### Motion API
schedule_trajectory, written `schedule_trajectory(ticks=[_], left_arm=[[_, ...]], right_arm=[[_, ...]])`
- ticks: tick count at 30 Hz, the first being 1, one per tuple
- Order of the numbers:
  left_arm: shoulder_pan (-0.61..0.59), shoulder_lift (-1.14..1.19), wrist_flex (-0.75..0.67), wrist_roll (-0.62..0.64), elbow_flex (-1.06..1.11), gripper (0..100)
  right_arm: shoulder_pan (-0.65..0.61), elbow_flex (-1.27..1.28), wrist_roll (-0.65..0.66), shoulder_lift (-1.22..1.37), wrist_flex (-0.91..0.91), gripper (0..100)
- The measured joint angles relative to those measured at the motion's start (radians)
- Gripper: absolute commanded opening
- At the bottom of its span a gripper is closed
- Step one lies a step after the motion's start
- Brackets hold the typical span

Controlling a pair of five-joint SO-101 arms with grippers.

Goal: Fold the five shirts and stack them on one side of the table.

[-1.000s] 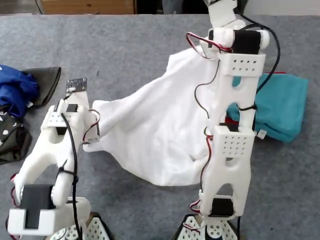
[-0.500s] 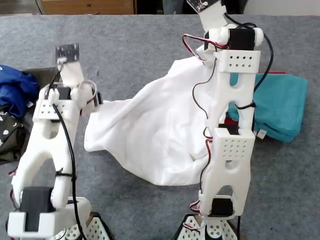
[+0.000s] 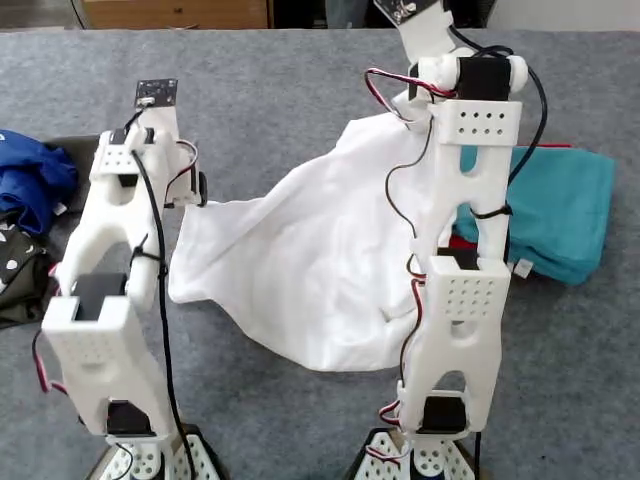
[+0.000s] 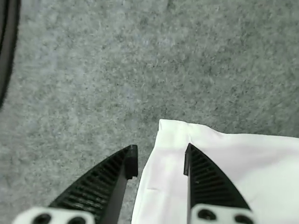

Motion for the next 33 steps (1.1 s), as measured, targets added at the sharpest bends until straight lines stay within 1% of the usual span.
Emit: schedule_trajectory(ticks=[5,8,13,21,29,31,33], left_arm=[[-0.003,0.091,0.097,-0.002,-0.137,19],[-0.005,0.121,0.112,-0.002,-0.175,19],[-0.005,0.155,0.117,-0.002,-0.203,27],[-0.005,0.236,0.115,-0.002,-0.275,27],[-0.008,0.278,0.144,-0.002,-0.287,27],[-0.008,0.278,0.144,-0.006,-0.287,23],[-0.008,0.285,0.144,-0.008,-0.288,18]], right_arm=[[0.0,0.0,0.0,0.0,0.0,1.4],[0.0,0.0,0.0,0.0,0.0,1.4],[0.0,0.0,0.0,0.0,0.0,1.4],[0.0,0.0,0.002,0.0,0.0,1.4],[0.0,0.0,0.002,0.0,0.0,1.4],[0.0,0.0,0.002,0.0,0.0,1.4],[0.0,0.0,0.002,0.0,0.0,1.4]])
